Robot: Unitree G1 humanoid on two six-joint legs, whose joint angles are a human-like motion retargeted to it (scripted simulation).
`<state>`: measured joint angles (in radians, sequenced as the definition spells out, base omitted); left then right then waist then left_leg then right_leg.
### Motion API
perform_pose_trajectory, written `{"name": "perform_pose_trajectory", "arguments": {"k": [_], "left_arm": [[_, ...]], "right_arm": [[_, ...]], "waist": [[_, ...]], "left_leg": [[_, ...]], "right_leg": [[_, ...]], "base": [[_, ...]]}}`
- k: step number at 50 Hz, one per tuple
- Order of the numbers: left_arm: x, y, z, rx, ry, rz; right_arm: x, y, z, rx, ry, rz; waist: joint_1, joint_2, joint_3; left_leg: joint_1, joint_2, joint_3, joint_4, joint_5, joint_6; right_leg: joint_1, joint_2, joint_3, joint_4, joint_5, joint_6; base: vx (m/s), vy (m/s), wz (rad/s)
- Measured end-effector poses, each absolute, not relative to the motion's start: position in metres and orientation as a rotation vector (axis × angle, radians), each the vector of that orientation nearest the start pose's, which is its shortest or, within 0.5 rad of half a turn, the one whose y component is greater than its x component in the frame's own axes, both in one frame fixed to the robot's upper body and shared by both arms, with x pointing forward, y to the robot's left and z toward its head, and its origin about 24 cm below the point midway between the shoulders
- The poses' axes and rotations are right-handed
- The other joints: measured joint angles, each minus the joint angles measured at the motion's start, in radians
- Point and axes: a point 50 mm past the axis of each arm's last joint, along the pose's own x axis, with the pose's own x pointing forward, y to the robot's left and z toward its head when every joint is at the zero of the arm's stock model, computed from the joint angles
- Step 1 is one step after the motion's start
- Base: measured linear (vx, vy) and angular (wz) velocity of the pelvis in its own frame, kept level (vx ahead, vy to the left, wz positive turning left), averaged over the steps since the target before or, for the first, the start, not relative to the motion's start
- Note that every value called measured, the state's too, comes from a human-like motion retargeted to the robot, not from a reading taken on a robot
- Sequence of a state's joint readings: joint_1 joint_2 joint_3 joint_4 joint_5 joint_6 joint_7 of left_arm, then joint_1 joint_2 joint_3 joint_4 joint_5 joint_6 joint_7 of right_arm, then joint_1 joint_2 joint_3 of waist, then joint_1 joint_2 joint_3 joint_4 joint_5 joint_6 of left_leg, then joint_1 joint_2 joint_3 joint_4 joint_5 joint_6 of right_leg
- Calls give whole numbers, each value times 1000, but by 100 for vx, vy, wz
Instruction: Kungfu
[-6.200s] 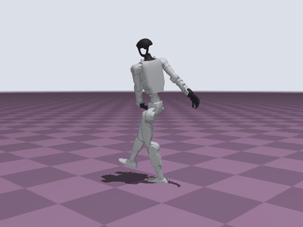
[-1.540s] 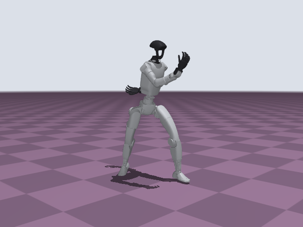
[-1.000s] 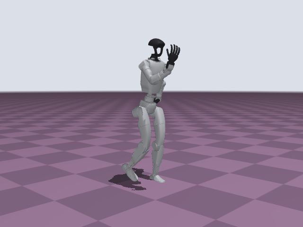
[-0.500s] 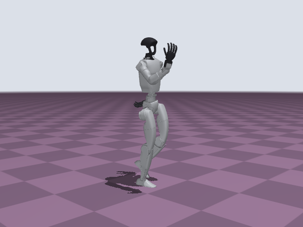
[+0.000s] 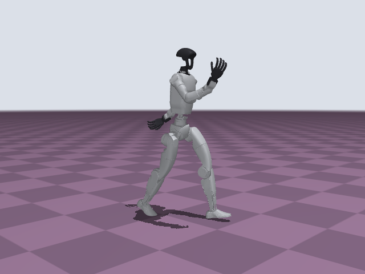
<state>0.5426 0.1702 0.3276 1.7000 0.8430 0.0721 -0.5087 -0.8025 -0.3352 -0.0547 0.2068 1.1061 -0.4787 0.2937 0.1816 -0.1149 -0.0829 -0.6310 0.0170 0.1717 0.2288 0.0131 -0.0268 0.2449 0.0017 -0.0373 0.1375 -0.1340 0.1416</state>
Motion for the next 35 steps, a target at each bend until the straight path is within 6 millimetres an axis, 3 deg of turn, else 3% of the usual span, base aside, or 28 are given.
{"name": "perform_pose_trajectory", "arguments": {"k": [2, 4, 8, 10, 12, 13, 16, 17, 19, 20, 22, 24, 27, 28, 30, 31, 33, 35], "left_arm": [[-230, 191, -99, -196, 2317, -500], [-199, 222, -114, -12, 2259, -400], [-93, 277, -146, 458, 1940, -230], [-36, 298, -148, 617, 1761, -144], [26, 309, -146, 681, 1574, -116], [62, 309, -142, 708, 1466, -125], [180, 277, -118, 796, 1027, -225], [219, 262, -101, 833, 852, -263], [292, 228, -48, 912, 477, -323], [322, 210, -15, 947, 285, -355], [362, 176, 60, 1004, -96, -398], [377, 150, 135, 1049, -459, -410], [366, 121, 232, 1116, -942, -382], [357, 118, 260, -3308, 3126, 1039], [336, 116, 307, -2975, 3251, 769], [326, 120, 325, -2892, 3243, 662], [310, 129, 351, -2815, 3166, 495], [301, 142, 367, -2850, 3035, 369]], "right_arm": [[329, -202, 256, 683, -1016, 330], [333, -212, 222, 652, -923, 260], [340, -242, 136, 565, -604, 108], [331, -249, 67, 540, -308, 49], [300, -247, -11, 495, 66, 0], [275, -249, -46, 468, 261, -49], [171, -257, -128, 406, 852, -269], [131, -256, -144, 388, 1044, -330], [50, -251, -162, 357, 1376, -405], [9, -245, -166, 338, 1517, -433], [-64, -229, -164, 315, 1713, -471], [-130, -210, -152, 324, 1856, -470], [-213, -185, -118, 388, 2041, -439], [-236, -178, -104, -774, -3943, 812], [-276, -162, -74, -787, -3824, 761], [-293, -157, -59, -776, -3765, 777], [-321, -151, -29, -743, -3636, 865], [-341, -151, -3, -719, -3475, 1039]], "waist": [[-4, -23, -39], [23, -30, -60], [36, 27, -49], [-10, 65, -72], [-53, 67, -90], [-72, 72, -87], [-145, 84, -48], [-168, 86, -33], [-204, 98, -9], [-229, 107, 1], [-289, 120, 14], [-360, 130, 26], [-464, 147, 55], [-500, 153, 68], [-573, 169, 96], [-620, 178, 108], [-697, 180, 125], [-773, 165, 125]], "left_leg": [[-19, -28, -87, 71, 19, -15], [-71, 20, -140, 196, -17, -55], [-13, 114, -168, 346, -205, -59], [48, 106, -203, 353, -268, -34], [116, 57, -194, 338, -299, 2], [174, 36, -189, 303, -302, 20], [371, -65, -224, 159, -279, 80], [428, -94, -239, 114, -270, 96], [509, -113, -266, 61, -270, 111], [542, -119, -285, 43, -276, 115], [588, -136, -325, 31, -297, 122], [629, -153, -366, 32, -324, 126], [707, -160, -406, 39, -368, 125], [739, -154, -410, 41, -385, 123], [801, -125, -417, 46, -418, 110], [826, -106, -420, 54, -432, 101], [878, -83, -411, 69, -448, 85], [933, -76, -408, 87, -456, 71]], "right_leg": [[1, 0, 4, 22, 135, 98], [-32, 73, 4, 93, 300, 120], [-106, 165, -151, 336, 541, 120], [-155, 152, -241, 442, 491, 120], [-223, 97, -240, 529, 384, 120], [-256, 79, -233, 557, 331, 120], [-348, 20, -204, 587, 171, 120], [-385, 4, -184, 581, 127, 113], [-471, -12, -154, 532, 75, 64], [-513, -26, -149, 498, 62, 34], [-592, -60, -128, 414, 69, -37], [-660, -93, -88, 314, 111, -96], [-717, -131, 9, 139, 179, -169], [-724, -134, 56, 81, 186, -194], [-718, -130, 137, -17, 178, -235], [-708, -128, 158, -36, 153, -233], [-688, -120, 163, -20, 96, -231], [-653, -126, 103, 47, 40, -175]], "base": [[123, -56, 24], [105, -96, -19], [82, -68, 28], [104, -3, 72], [109, 8, 83], [91, 3, 114], [69, -8, 159], [48, -22, 135], [49, -43, 107], [57, -62, 114], [56, -69, 120], [46, -68, 120], [34, -63, 92], [35, -73, 68], [34, -73, 66], [36, -75, 63], [39, -76, 30], [52, -103, 25]]}}
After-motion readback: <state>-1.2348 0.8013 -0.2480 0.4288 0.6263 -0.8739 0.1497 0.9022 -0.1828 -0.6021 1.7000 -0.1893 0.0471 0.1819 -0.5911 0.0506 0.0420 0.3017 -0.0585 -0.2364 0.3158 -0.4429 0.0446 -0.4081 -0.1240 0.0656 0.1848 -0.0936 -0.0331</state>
